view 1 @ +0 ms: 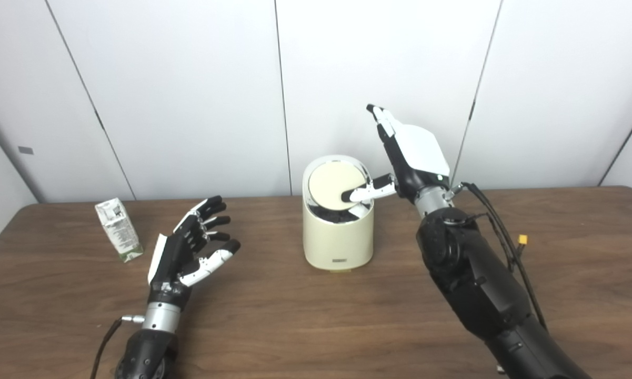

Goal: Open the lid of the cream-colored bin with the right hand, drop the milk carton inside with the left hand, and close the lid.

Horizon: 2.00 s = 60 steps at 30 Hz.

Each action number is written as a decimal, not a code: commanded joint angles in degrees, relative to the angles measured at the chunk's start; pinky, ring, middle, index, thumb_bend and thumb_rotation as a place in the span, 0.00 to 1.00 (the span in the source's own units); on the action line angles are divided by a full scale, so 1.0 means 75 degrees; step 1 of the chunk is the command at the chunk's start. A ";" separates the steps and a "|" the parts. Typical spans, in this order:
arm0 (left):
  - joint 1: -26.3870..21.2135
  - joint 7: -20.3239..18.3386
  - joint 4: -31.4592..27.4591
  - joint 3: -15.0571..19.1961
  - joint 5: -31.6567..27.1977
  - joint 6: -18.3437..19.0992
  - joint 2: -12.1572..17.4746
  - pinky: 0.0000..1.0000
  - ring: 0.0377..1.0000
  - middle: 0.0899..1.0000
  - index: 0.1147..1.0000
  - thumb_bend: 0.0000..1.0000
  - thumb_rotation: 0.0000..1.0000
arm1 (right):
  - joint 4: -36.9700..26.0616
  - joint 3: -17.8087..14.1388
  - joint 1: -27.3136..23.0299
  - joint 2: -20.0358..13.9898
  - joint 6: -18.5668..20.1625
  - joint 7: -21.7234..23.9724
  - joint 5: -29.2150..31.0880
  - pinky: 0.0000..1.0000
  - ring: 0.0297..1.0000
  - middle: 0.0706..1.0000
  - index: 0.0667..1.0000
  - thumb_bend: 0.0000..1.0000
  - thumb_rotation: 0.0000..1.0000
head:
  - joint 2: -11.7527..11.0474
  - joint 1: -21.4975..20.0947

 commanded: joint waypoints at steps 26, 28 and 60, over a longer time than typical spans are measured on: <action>0.0397 0.0024 0.0252 -0.0094 -0.0030 0.0006 -0.0130 0.62 0.75 0.81 0.85 0.75 0.28 | -0.1320 -0.2715 0.1123 0.0313 -0.0804 0.0145 0.3697 0.82 0.93 0.95 0.96 0.75 0.45 | 0.0075 -0.0023; 0.0386 0.0021 0.0243 -0.0093 -0.0034 0.0037 -0.0122 0.62 0.75 0.80 0.84 0.75 0.26 | -0.1232 -0.2768 0.1364 0.0313 -0.1071 0.0116 0.3883 0.78 0.90 0.92 0.94 0.77 0.41 | 0.0075 -0.0025; 0.0465 0.0084 -0.0002 -0.0374 0.0189 0.0108 -0.0473 0.61 0.76 0.81 0.85 0.77 0.25 | -0.0439 -0.2764 0.3116 -0.0089 -0.3111 0.1053 0.5326 0.88 0.94 0.96 0.99 0.75 0.26 | -0.0891 0.2459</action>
